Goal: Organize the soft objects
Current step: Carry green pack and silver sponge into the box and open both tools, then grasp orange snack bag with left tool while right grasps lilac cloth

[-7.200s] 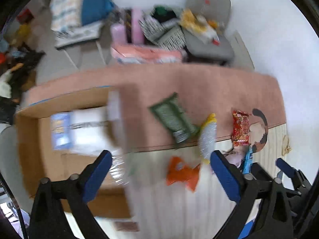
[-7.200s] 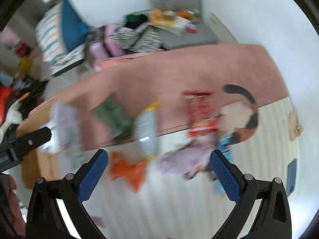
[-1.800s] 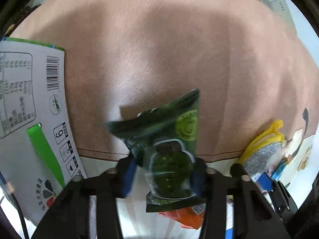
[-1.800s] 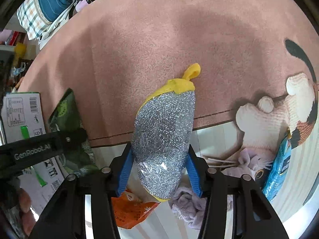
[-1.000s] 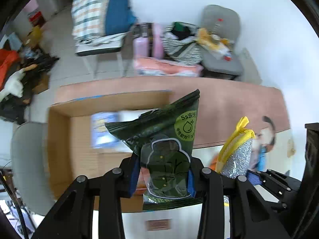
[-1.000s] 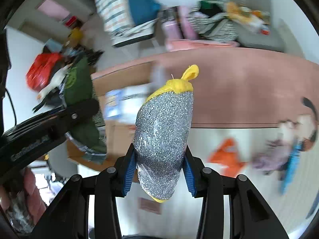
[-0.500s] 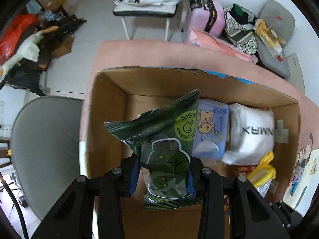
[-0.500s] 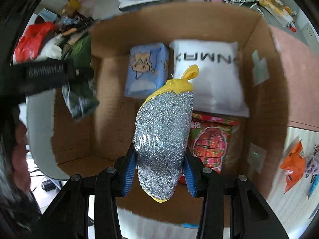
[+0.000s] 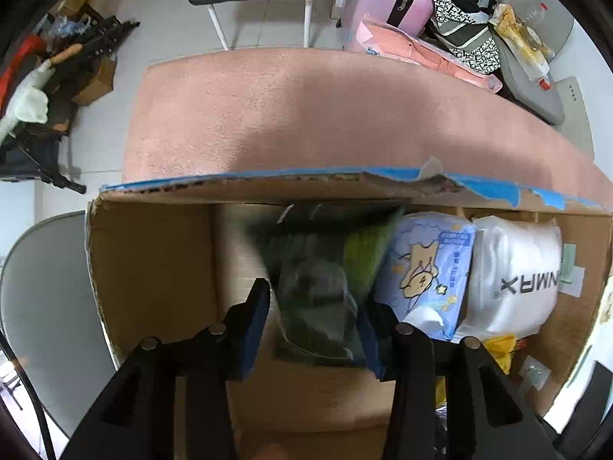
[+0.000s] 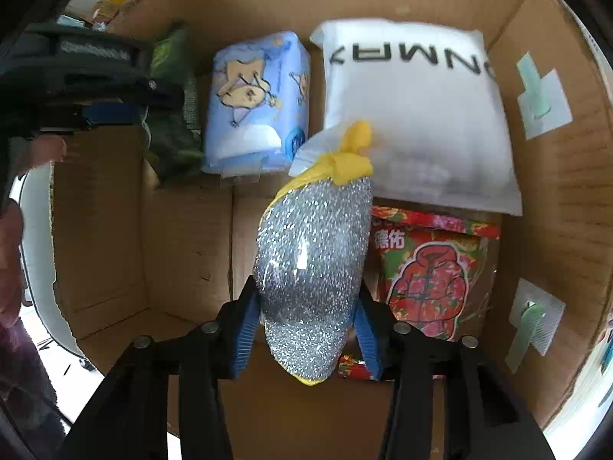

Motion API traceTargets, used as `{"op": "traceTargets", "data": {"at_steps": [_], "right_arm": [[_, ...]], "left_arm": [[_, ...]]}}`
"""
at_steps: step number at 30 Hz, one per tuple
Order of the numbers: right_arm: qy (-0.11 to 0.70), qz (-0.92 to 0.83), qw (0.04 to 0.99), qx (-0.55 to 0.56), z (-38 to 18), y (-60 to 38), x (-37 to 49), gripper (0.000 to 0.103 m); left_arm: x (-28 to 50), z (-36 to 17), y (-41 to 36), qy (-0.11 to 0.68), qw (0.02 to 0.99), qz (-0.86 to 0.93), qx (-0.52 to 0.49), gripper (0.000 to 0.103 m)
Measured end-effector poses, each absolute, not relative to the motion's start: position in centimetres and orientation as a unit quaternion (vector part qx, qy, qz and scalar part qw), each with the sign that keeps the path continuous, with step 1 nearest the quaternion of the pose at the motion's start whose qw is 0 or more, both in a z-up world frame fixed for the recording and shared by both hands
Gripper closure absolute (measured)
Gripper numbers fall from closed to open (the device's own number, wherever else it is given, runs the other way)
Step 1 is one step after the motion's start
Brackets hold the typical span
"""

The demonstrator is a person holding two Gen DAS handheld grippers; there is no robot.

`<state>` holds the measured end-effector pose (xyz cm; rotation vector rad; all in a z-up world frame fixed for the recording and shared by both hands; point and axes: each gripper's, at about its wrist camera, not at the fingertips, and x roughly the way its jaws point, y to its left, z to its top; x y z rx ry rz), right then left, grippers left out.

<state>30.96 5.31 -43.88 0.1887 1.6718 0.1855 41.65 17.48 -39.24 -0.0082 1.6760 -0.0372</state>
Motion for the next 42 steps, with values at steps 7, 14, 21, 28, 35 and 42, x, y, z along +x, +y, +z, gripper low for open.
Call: {"op": "traceTargets", "data": {"at_steps": [7, 14, 21, 28, 35, 42], "right_arm": [[0.73, 0.074, 0.674, 0.088, -42.8, 5.0, 30.7, 0.02], [0.703, 0.037, 0.71, 0.041, -39.7, 3.9, 29.9, 0.0], [0.661, 0.019, 0.75, 0.015, -35.8, 2.7, 28.4, 0.0], [0.623, 0.027, 0.782, 0.016, -29.2, 0.9, 23.9, 0.0], [0.602, 0.042, 0.797, 0.03, -24.8, 0.1, 20.9, 0.0], [0.602, 0.051, 0.791, 0.098, -24.0, -4.8, 19.0, 0.0]], "left_arm": [[40.5, -35.9, 17.7, 0.722, 0.691, -0.026, 0.0, 0.018], [35.9, -31.5, 18.4, 0.682, 0.731, -0.018, 0.01, 0.003], [30.7, -28.5, 18.7, 0.646, 0.763, -0.004, 0.009, 0.003], [25.8, -24.7, 18.1, 0.611, 0.792, 0.005, 0.009, 0.003], [22.9, -21.4, 17.3, 0.58, 0.814, 0.017, 0.002, 0.0], [22.0, -19.4, 12.8, 0.564, 0.825, -0.001, 0.026, 0.0]]}}
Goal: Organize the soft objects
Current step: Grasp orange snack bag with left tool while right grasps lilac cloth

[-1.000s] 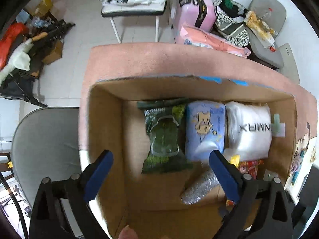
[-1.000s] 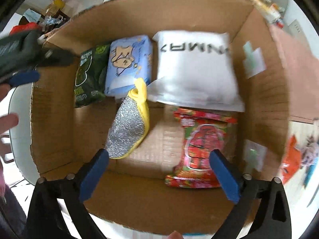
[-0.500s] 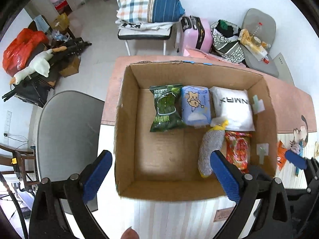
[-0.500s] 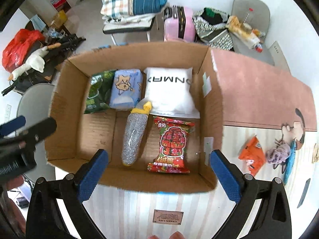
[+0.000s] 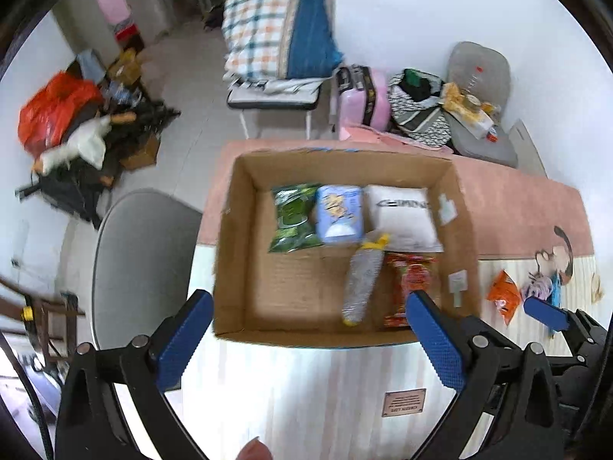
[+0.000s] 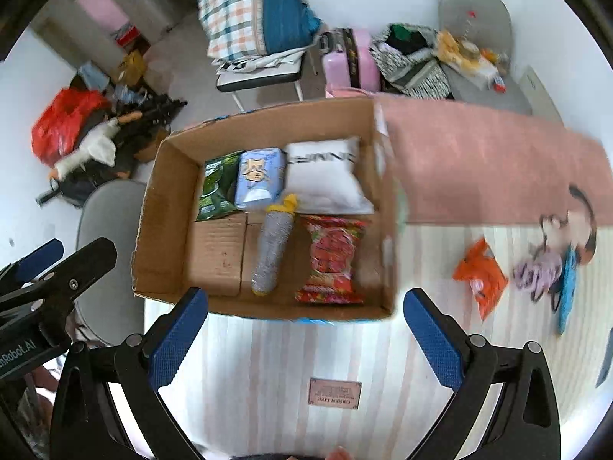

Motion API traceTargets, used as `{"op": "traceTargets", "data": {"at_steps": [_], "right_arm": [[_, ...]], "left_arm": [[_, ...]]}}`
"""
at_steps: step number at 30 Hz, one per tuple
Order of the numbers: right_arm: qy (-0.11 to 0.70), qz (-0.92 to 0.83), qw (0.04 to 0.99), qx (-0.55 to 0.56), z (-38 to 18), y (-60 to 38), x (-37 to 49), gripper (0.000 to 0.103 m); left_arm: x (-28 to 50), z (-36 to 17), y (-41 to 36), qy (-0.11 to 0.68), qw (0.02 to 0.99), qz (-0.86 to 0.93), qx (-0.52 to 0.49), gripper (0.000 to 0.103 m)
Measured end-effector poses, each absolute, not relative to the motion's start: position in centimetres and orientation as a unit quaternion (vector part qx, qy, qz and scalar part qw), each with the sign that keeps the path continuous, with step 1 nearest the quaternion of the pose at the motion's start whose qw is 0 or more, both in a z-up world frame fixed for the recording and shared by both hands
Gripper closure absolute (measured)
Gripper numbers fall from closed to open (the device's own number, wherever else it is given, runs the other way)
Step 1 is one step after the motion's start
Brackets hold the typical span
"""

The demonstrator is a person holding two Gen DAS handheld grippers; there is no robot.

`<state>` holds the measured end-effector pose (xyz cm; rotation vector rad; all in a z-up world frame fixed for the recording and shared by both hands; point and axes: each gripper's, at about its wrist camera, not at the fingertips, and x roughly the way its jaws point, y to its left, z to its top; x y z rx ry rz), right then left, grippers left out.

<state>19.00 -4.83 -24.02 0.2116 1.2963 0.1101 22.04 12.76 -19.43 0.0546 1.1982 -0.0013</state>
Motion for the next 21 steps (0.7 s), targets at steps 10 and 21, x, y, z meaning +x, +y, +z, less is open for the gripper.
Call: {"op": "traceTargets", "data": {"at_steps": [10, 21], "right_arm": [[0.618, -0.09, 0.761, 0.174, -27.0, -25.2, 13.8, 0.0], [0.643, -0.143, 0.694, 0.29, -36.2, -41.8, 15.2, 0.002]], "left_arm": [[23.6, -25.1, -4.4, 0.644, 0.753, -0.136, -0.004, 0.0], [26.4, -39.3, -17.5, 0.78, 0.599, -0.158, -0.089, 0.017]]}}
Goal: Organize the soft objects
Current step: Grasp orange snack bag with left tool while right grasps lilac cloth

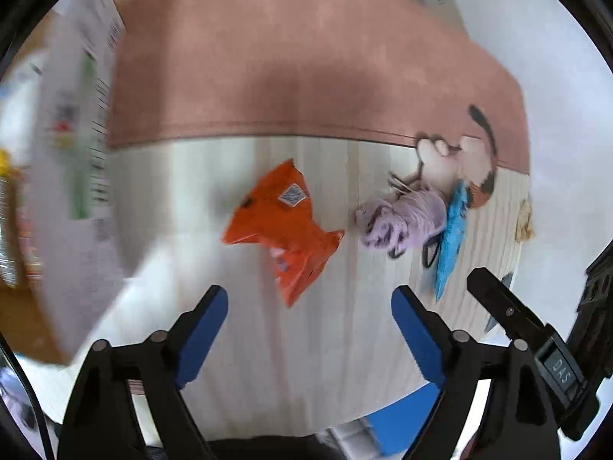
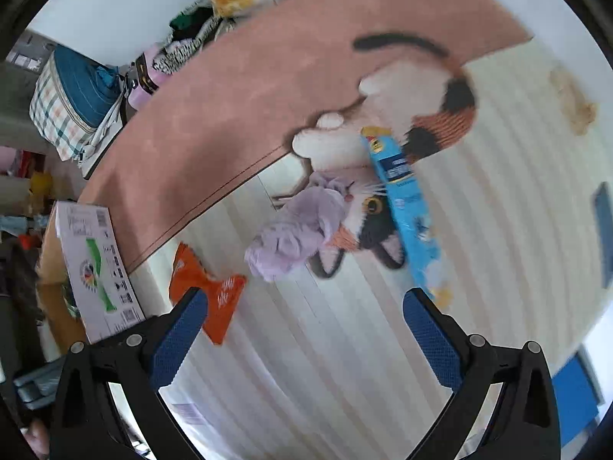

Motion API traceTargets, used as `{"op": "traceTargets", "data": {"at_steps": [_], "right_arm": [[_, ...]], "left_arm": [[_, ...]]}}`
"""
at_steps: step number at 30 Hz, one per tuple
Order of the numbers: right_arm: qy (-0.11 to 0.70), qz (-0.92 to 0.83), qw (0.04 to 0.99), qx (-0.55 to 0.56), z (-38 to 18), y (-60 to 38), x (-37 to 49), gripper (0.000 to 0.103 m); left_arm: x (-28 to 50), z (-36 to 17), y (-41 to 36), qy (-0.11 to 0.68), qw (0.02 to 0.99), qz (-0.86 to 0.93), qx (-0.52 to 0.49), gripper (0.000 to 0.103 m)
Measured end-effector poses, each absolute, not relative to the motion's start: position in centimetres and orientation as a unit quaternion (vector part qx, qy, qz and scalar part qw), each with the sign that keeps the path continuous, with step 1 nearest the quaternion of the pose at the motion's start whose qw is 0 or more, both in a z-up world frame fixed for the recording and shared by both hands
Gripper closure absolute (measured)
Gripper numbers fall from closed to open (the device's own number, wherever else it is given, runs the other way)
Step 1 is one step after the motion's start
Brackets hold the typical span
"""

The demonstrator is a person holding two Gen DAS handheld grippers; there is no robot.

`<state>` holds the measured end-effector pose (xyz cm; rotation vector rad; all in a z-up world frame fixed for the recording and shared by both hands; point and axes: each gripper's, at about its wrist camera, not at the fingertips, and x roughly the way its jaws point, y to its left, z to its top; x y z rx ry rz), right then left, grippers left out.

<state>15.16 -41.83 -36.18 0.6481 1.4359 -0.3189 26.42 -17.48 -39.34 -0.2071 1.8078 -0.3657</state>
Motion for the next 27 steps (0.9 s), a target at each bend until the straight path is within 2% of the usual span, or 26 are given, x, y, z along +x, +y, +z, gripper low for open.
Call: {"op": "traceTargets", "data": {"at_steps": [5, 7, 8, 9, 10, 11, 12, 13, 14, 17, 21, 27], "right_arm": [[0.665, -0.136, 0.652, 0.338, -41.2, -43.0, 17.5, 0.009], [0.673, -0.131, 0.64, 0.348, -42.5, -42.8, 18.1, 0.013], [0.677, -0.13, 0.635, 0.347, -43.2, -42.6, 18.4, 0.014], [0.682, -0.13, 0.631, 0.346, -43.8, -42.4, 18.6, 0.019], [0.685, -0.129, 0.627, 0.347, -44.5, -42.2, 18.8, 0.022], [0.69, -0.129, 0.622, 0.347, -45.1, -41.9, 19.1, 0.029], [0.693, -0.128, 0.619, 0.348, -45.6, -41.7, 19.2, 0.039], [0.695, -0.127, 0.616, 0.35, -46.0, -41.5, 19.5, 0.044], [0.697, -0.127, 0.614, 0.348, -46.2, -41.1, 19.6, 0.057], [0.696, -0.135, 0.628, 0.32, -45.8, -40.0, 20.2, 0.071], [0.693, -0.127, 0.651, 0.285, -44.1, -38.5, 21.0, 0.075], [0.679, -0.096, 0.68, 0.259, -40.6, -36.0, 21.3, 0.076]], "left_arm": [[27.9, -44.1, -18.5, 0.806, 0.565, -0.105, -0.144, 0.019], [28.3, -44.7, -18.9, 0.806, 0.569, -0.092, -0.135, 0.033], [28.5, -45.0, -19.2, 0.804, 0.574, -0.089, -0.124, 0.05], [28.6, -45.1, -19.4, 0.803, 0.579, -0.086, -0.11, 0.06], [28.7, -45.1, -19.7, 0.798, 0.589, -0.083, -0.097, 0.059], [28.7, -45.1, -19.8, 0.793, 0.596, -0.083, -0.092, 0.06], [28.6, -45.0, -20.0, 0.787, 0.606, -0.082, -0.084, 0.062], [28.6, -44.9, -20.1, 0.782, 0.613, -0.08, -0.077, 0.063], [28.5, -44.8, -20.3, 0.776, 0.621, -0.08, -0.069, 0.065], [28.1, -44.2, -20.5, 0.764, 0.639, -0.082, -0.048, 0.074], [27.9, -42.9, -19.6, 0.751, 0.653, -0.086, -0.043, 0.076], [26.6, -39.3, -18.0, 0.724, 0.681, -0.104, -0.041, 0.077]]}}
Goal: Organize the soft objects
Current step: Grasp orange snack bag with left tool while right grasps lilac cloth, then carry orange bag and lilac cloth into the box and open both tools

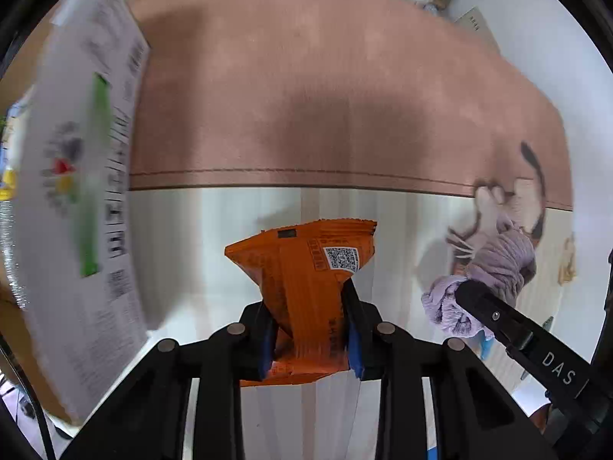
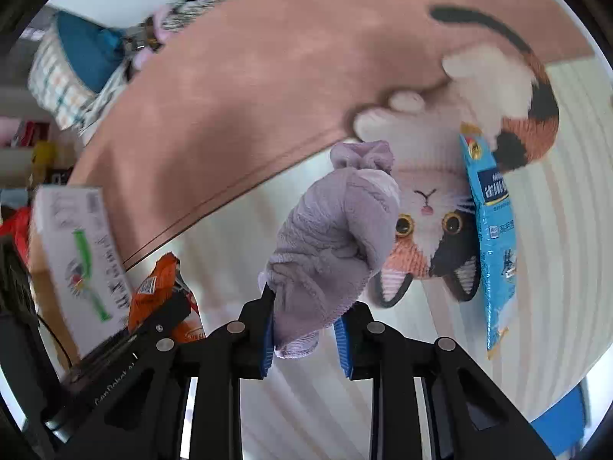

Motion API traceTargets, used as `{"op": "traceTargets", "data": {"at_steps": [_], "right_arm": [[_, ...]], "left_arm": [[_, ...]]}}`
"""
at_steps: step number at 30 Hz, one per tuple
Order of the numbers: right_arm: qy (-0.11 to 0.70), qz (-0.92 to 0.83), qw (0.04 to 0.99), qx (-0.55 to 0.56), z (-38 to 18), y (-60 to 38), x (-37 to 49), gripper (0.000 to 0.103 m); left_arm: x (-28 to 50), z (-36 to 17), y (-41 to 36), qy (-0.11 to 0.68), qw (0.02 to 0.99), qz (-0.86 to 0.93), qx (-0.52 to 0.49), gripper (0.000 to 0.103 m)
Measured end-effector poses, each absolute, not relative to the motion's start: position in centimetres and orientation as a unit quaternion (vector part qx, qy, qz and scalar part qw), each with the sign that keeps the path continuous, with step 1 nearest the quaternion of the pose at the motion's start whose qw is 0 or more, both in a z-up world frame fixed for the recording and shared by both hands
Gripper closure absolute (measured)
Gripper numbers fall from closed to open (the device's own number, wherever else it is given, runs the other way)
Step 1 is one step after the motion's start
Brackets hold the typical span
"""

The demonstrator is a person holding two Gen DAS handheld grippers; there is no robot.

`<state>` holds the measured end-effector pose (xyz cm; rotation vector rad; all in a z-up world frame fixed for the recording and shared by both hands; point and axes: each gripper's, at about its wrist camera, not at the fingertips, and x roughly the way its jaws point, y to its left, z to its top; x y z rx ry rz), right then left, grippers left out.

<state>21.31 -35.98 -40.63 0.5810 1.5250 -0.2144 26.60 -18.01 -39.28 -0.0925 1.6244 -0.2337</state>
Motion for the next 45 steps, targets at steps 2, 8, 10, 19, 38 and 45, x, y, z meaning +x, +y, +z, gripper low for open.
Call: {"op": "traceTargets", "data": {"at_steps": [2, 8, 10, 19, 38, 45], "right_arm": [[0.671, -0.073, 0.695, 0.246, -38.5, -34.6, 21.3, 0.076], [0.654, 0.008, 0.729, 0.202, -31.9, -28.2, 21.7, 0.076], [0.649, 0.041, 0.735, 0.19, -29.6, -25.2, 21.9, 0.076], [0.658, 0.174, 0.721, 0.132, -28.5, -6.0, 25.1, 0.076], [0.73, 0.173, 0.66, 0.032, -39.2, 9.7, 29.0, 0.014], [0.718, 0.106, 0.688, -0.004, -37.9, 6.3, 28.4, 0.0]], "left_arm": [[26.3, -37.0, -17.4, 0.711, 0.692, -0.121, -0.042, 0.077], [25.6, -29.3, -11.1, 0.664, 0.731, -0.147, -0.057, 0.077], [25.6, -27.4, -7.6, 0.653, 0.742, -0.14, -0.056, 0.077], [25.8, -27.7, 9.0, 0.665, 0.743, -0.048, -0.052, 0.076], [29.8, -35.0, 19.4, 0.737, 0.674, -0.005, -0.046, 0.052], [27.6, -33.6, 19.3, 0.715, 0.698, 0.006, -0.032, 0.011]]}}
